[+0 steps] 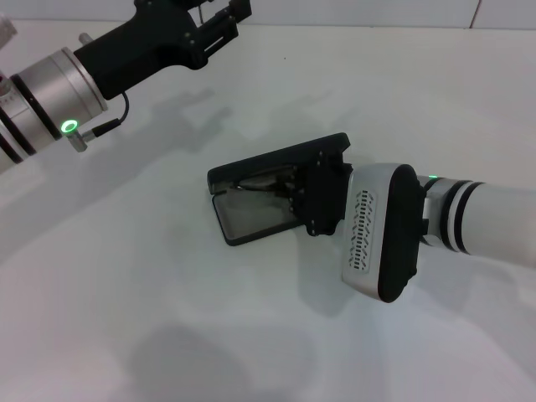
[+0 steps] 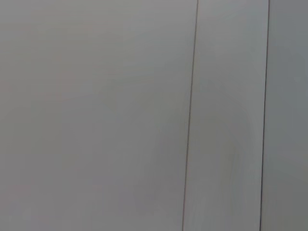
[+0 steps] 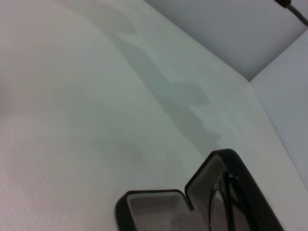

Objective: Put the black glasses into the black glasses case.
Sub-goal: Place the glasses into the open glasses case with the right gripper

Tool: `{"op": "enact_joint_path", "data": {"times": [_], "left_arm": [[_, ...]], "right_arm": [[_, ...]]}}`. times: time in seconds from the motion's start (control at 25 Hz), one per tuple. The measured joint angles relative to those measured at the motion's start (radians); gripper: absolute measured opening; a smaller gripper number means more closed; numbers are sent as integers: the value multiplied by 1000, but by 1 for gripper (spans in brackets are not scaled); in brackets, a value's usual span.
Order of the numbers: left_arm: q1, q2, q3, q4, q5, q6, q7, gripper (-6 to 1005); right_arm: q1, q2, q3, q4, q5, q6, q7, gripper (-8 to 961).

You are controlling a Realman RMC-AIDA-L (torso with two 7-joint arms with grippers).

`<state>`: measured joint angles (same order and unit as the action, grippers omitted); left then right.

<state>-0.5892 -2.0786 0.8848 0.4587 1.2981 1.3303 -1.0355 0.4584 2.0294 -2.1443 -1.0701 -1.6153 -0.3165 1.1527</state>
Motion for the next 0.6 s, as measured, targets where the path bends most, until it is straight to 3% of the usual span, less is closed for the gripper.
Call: {"op": "enact_joint_path", "data": {"times": [0.48,0.6], "left_arm": [[5,-5,5,0,4,0,0,482],[12,-5,4,0,4,1,0,482]], "right_arm": [[-30,-5,-11,-19,-14,-19,9,215],[-65,-13,28,-67,-54,-101,10,217]]}}
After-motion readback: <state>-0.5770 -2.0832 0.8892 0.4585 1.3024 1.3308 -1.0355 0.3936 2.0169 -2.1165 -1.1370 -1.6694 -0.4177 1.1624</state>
